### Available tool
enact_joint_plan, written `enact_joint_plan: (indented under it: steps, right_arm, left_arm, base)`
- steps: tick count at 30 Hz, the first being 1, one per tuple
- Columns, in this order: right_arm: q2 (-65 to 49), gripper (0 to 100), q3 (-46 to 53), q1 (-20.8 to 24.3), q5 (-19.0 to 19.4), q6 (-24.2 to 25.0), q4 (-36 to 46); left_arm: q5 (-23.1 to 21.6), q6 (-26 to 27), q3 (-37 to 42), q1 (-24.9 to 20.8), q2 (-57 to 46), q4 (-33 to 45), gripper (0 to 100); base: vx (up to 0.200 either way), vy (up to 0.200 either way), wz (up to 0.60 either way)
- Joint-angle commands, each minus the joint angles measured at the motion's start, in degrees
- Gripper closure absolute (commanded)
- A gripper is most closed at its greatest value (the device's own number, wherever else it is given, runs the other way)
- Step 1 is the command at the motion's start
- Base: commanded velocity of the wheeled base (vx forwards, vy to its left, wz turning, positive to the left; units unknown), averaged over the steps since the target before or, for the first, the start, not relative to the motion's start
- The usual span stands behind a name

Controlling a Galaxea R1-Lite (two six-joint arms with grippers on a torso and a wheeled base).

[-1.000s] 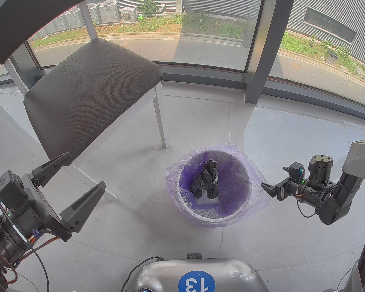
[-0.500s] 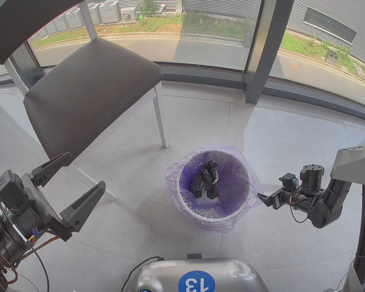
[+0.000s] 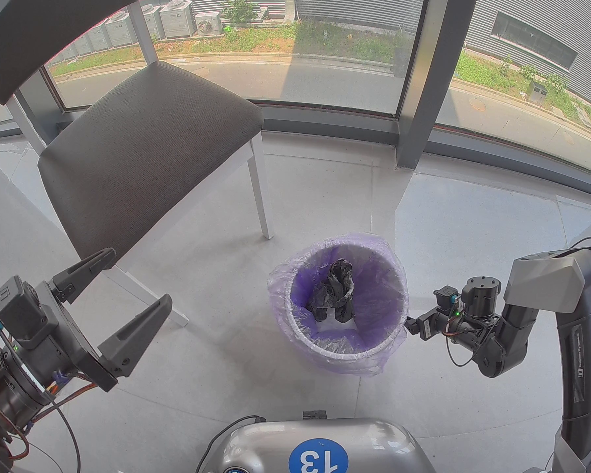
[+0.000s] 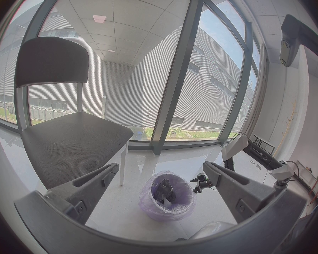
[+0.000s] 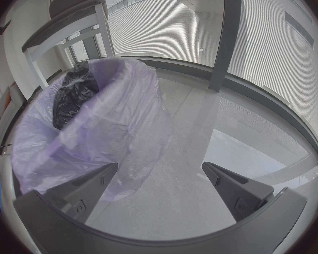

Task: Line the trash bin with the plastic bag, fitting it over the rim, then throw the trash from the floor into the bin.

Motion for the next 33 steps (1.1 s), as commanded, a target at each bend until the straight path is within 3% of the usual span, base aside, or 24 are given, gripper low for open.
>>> enact_joint_plan:
  steps: [1, 18, 26, 33]
  right_arm:
    - [3.12, 0, -1.97, 0.39, -0.32, 1.17, -0.47]
    - [-4.53, 0, 2.07, -1.02, 0.82, 3.9, -2.23]
    - [-9.89, 0, 4.27, -6.56, 7.59, 3.9, -2.14]
    - [-12.27, 0, 4.53, -7.35, 7.77, 4.16, -1.7]
  left_arm:
    - [0.01, -0.01, -0.04, -0.02, 0.08, -0.04, 0]
    - [0.01, -0.01, -0.04, -0.02, 0.08, 0.05, 0]
    - [0.01, -0.01, -0.04, -0.11, 0.08, -0.04, 0]
    - [0.01, -0.01, 0.05, -0.11, 0.34, 0.58, 0]
  base:
    - [0.0, 0.0, 0.0]
    - [0.0, 0.0, 0.0]
    - [0.0, 0.0, 0.0]
    - [0.0, 0.0, 0.0]
